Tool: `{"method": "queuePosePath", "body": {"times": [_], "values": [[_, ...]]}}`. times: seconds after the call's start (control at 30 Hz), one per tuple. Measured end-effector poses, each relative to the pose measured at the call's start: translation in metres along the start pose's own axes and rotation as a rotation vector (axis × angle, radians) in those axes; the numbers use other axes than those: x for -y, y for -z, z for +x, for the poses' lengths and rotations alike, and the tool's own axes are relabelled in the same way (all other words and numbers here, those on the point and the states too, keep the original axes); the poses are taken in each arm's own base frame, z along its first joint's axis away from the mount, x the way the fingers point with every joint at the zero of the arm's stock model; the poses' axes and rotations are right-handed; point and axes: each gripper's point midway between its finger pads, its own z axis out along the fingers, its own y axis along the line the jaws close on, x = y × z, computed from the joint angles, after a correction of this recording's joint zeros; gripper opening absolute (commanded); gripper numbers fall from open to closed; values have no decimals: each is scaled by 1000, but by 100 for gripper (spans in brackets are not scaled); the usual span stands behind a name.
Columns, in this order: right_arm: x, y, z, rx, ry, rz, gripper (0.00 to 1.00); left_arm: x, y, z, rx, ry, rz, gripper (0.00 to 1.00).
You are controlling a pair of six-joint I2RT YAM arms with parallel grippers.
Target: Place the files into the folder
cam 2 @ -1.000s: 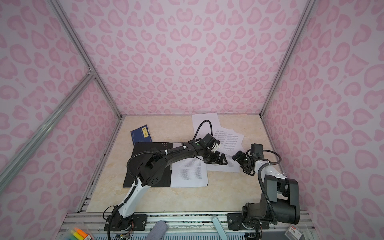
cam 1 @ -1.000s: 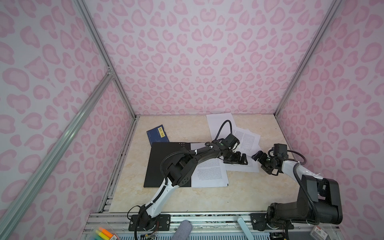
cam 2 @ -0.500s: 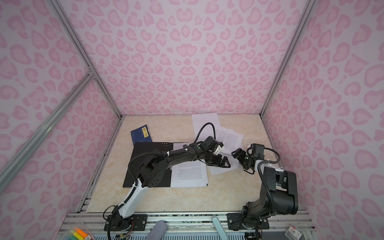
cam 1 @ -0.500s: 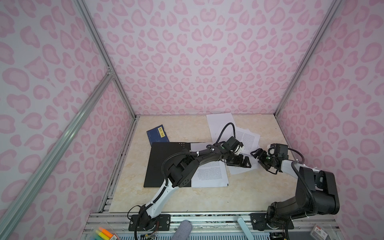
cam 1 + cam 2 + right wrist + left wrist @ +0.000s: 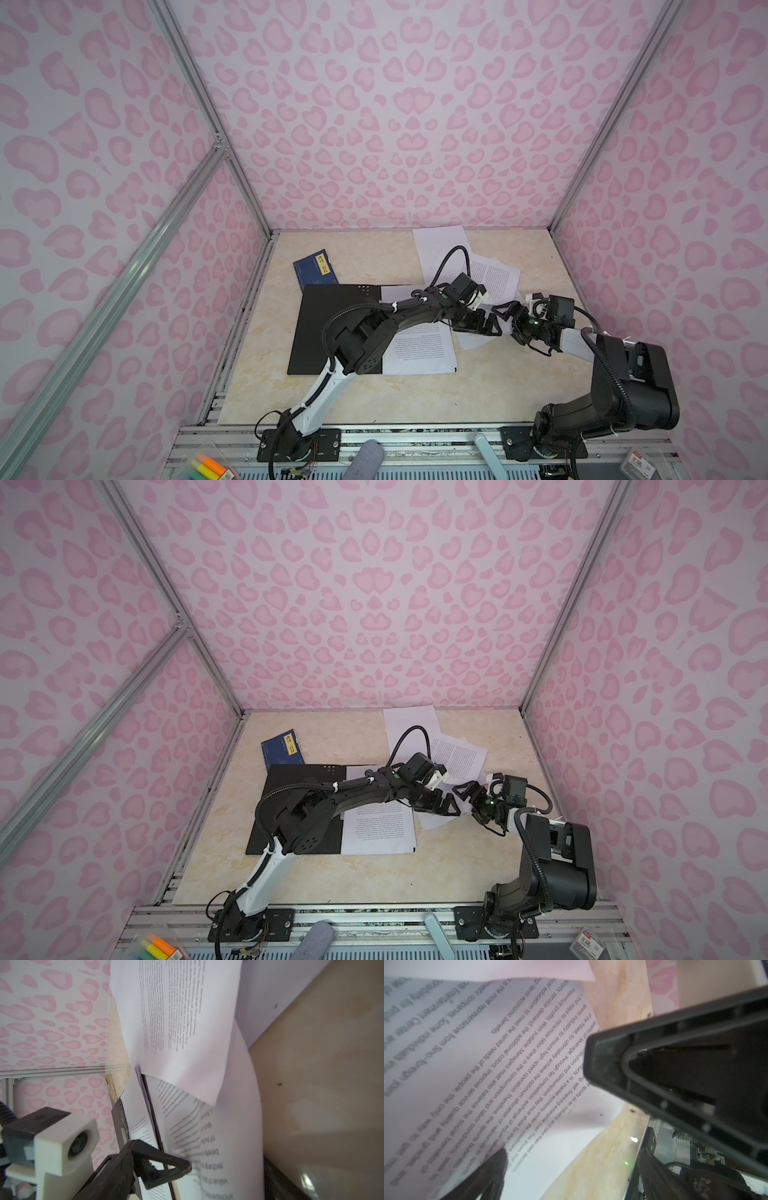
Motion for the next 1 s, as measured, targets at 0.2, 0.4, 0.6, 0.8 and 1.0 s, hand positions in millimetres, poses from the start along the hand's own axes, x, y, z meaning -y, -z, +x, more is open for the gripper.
{"method": "queuePosePath", "body": {"times": [0.2,0.4,0.6,0.8,1.0], "values": [[-6,-5,-17,5,-31,9,88,-13,12,12,-8,-22,-11,100],[-10,-21,-49,-1,-9,29,81,-25,25,17,-3,-28,7,100],[-14,-33,-48,-50,17,-21,74,-28,30,17,-6,-21,23,100],[-11,-30,-35,-70,6,-12,66,-28,30,16,-17,-9,35,100],[-6,-23,-15,-83,7,-7,63,-28,30,16,-19,-7,40,99]]}}
